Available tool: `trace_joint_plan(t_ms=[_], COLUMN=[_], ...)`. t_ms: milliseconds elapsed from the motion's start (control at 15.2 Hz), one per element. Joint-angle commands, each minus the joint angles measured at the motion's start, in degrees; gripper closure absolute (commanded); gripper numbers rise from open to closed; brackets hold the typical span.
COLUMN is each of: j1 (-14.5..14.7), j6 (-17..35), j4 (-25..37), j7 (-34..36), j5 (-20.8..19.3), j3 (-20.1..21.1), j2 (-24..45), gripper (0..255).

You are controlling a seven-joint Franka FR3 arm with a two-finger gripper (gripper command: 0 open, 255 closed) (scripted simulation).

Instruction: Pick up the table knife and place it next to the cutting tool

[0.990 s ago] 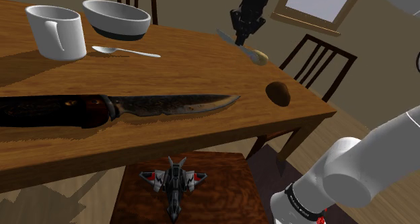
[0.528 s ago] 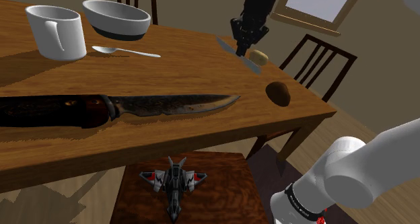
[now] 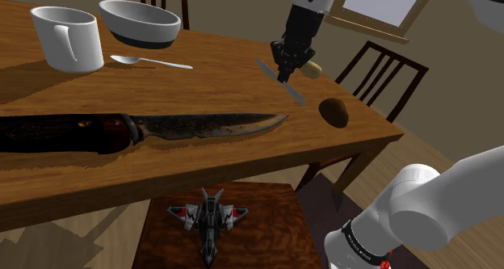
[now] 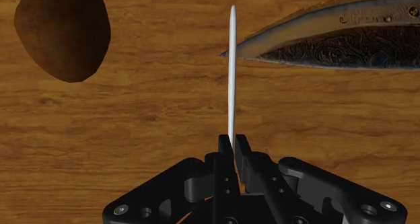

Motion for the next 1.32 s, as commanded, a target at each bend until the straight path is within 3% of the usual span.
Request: trace_joint_plan(t_ms=[0, 330, 792, 858, 1188, 1254], j1=[0.02, 0.08, 0.07, 0.07, 0.07, 0.03], j6=[1.51, 5.35, 5.35, 5.35, 5.35, 3.45], j4=[-1.75, -6.10, -6.10, -6.10, -6.10, -3.88], j7=[-0.06, -0.21, -0.21, -0.21, -0.21, -0.17], j5=[0.04, 0.14, 0.14, 0.14, 0.14, 0.07], j3=[0.03, 0.11, 0.11, 0.11, 0.11, 0.05], j2=[-0.27, -0.78, -0.78, -0.78, -0.79, -0.47], gripper=[255, 255, 255, 0, 0, 0])
